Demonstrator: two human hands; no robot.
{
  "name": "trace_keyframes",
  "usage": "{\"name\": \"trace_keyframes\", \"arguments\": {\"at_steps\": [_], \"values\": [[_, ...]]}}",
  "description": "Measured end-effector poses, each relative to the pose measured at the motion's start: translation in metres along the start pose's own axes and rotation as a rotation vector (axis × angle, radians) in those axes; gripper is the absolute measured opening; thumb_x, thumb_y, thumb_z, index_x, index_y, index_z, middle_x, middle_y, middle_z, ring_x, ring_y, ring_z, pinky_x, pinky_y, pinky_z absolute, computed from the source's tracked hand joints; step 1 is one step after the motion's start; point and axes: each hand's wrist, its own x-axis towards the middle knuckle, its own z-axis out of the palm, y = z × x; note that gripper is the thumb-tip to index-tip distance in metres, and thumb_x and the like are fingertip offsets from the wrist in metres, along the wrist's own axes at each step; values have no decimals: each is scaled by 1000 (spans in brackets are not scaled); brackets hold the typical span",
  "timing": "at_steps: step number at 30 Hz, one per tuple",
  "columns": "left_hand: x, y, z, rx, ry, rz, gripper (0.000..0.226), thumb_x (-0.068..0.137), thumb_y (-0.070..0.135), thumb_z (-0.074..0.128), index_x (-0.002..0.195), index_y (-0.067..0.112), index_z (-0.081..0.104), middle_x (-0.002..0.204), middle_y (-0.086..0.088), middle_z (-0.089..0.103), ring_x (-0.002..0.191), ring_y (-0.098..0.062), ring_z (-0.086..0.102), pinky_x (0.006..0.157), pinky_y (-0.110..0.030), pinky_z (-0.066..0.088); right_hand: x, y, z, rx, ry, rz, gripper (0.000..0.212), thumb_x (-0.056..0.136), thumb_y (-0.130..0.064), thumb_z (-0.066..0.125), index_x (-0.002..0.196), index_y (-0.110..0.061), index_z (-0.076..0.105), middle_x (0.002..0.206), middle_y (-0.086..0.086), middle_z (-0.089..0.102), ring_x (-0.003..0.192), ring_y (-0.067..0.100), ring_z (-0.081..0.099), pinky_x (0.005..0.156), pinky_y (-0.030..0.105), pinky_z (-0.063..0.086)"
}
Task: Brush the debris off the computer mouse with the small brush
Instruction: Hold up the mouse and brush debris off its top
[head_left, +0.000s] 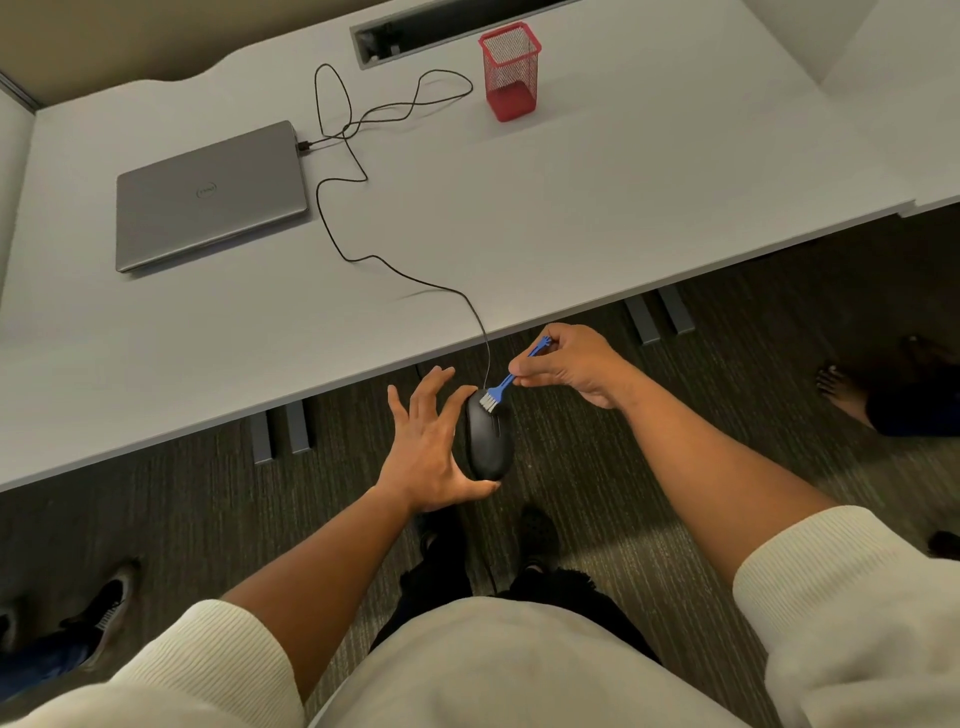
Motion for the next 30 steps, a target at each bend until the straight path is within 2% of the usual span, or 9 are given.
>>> {"name": "trace_keyframes", "arguments": {"at_steps": [6,10,13,16,19,24,27,30], "values": [[-2,1,-2,43,-4,7,120,53,88,64,150,26,29,160,-6,10,154,-27,-2,115,-71,-8,2,5,-6,-93,201,-25,29,75,-3,84,89,-6,60,98,17,71,87,22,77,78,33,64],[-3,3,-2,47,1,7,119,54,87,65,150,25,31,160,-6,12,154,-26,-1,115,-71,-9,-6,0,-4,52,42,6,33,72,0,85,96,0,62,99,20,73,90,26,77,71,26,62],[-3,5,-2,50,5,6,119,53,87,65,149,25,32,160,-6,13,154,-26,-1,115,-71,-9,-10,-1,2,-43,-60,10,35,72,-1,85,98,2,63,94,18,76,88,25,77,70,27,61],[-3,6,-3,81,-12,-17,119,53,88,63,149,27,30,160,-5,11,154,-26,-2,115,-71,-11,-8,1,5,-244,87,-38,34,73,-9,86,97,-4,62,96,15,74,85,20,76,75,29,63],[-4,6,-2,102,-19,-40,117,54,89,62,149,27,29,160,-6,11,154,-28,-1,115,-70,-12,-6,1,4,-313,192,-98,32,74,-16,86,94,-11,62,98,9,70,91,20,72,79,31,62],[-3,9,-2,130,-39,-58,118,54,89,61,149,26,31,160,-6,11,153,-28,0,114,-72,-10,-7,-2,9,-423,106,-121,37,72,-22,86,99,-9,64,100,10,72,93,24,72,86,40,61],[-1,10,-3,143,-51,-57,119,54,90,60,149,25,32,160,-6,10,153,-28,-1,114,-72,-10,-8,-4,13,-502,103,-168,32,75,-24,84,96,-11,63,94,7,74,87,20,73,81,34,61],[0,11,-2,147,-55,-54,119,54,90,59,149,24,31,160,-6,10,153,-29,-1,114,-70,-13,-9,-9,14,-585,73,-203,28,77,-25,82,92,-13,62,91,4,75,78,11,72,70,24,56]]}}
